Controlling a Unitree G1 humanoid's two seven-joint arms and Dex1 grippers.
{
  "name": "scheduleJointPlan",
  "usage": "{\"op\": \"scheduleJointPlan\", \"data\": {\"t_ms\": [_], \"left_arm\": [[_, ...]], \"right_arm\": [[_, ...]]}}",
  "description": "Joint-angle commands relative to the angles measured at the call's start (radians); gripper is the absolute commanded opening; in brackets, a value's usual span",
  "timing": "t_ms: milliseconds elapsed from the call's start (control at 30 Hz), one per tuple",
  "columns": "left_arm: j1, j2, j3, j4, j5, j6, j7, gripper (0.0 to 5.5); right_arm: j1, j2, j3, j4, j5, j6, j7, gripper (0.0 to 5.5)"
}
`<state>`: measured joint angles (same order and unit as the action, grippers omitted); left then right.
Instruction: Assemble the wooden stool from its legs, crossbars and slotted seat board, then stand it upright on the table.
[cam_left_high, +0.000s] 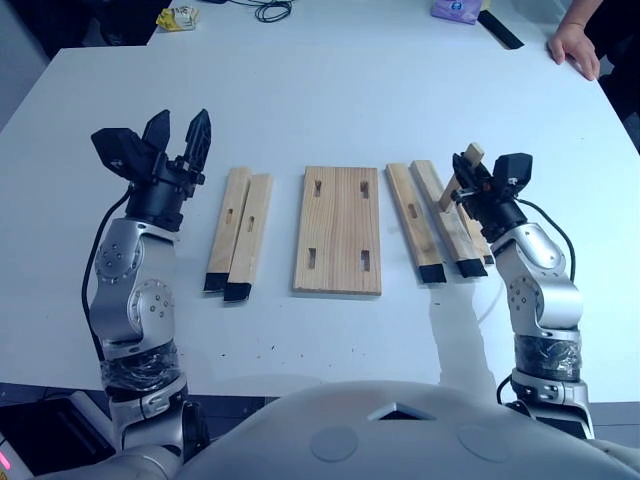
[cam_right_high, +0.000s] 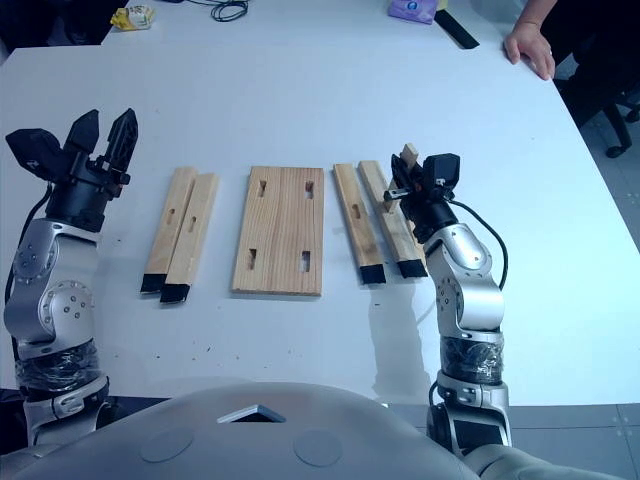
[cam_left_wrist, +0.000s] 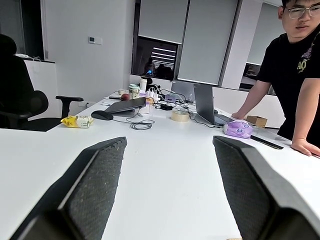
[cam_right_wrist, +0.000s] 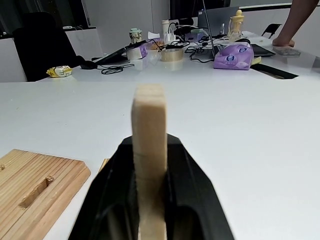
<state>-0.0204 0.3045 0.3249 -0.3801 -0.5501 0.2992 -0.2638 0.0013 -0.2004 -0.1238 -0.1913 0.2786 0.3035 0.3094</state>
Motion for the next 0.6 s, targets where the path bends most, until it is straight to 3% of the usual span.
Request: {"op": "scheduleJointPlan", "data": {"t_ms": [33, 600], "left_arm": [[-0.024, 0.019, 0.008, 0.032, -0.009, 0.019, -0.014, 3.21], [-0.047, 0.045, 0.007, 0.049, -0.025, 0.043, -0.032, 3.21]], "right_arm": [[0.089, 0.007, -0.003, 0.079, -0.017, -0.011, -0.006, 0.42], [0.197, 0.001, 0.01, 0.179, -0.043, -0.102, -0.04, 0.42]]}}
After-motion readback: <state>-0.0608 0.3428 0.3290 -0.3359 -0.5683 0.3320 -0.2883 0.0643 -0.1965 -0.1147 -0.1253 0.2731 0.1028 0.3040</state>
